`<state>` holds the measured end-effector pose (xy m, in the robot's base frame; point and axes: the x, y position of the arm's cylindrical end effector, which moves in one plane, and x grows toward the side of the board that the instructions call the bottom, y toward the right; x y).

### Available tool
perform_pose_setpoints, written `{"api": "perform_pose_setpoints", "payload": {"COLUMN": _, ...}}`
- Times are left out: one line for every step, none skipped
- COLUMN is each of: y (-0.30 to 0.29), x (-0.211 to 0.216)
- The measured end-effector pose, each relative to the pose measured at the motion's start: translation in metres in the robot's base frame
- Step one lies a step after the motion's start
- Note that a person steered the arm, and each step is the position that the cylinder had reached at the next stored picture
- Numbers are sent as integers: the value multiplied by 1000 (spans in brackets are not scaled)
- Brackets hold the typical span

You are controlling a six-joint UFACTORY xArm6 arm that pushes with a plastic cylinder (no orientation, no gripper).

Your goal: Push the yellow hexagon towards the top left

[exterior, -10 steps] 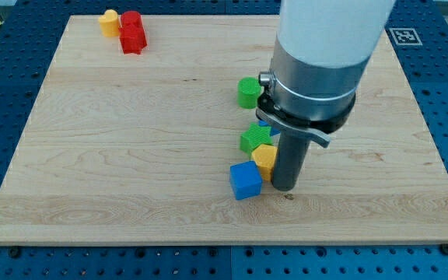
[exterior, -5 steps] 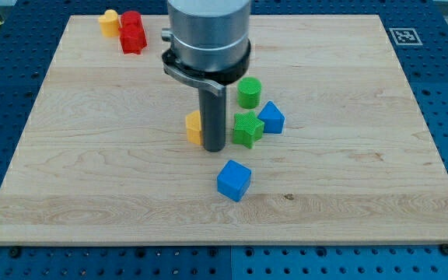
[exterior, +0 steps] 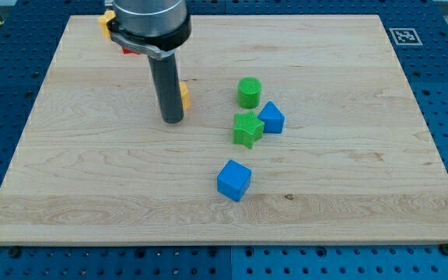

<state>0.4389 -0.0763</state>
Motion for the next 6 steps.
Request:
{"api": "perform_pose_setpoints", "payload": {"y": 13, "x": -16}}
{"api": "perform_pose_setpoints", "payload": {"y": 15, "x": -38}}
{"api": "perform_pose_setpoints", "payload": {"y": 15, "x": -60}}
{"api": "perform_pose_setpoints", "payload": {"y": 17, "x": -91}}
{"api": "perform_pose_setpoints", "payload": {"y": 23, "x": -122}}
{"api": "perform_pose_setpoints", "payload": {"y": 25, "x": -144}}
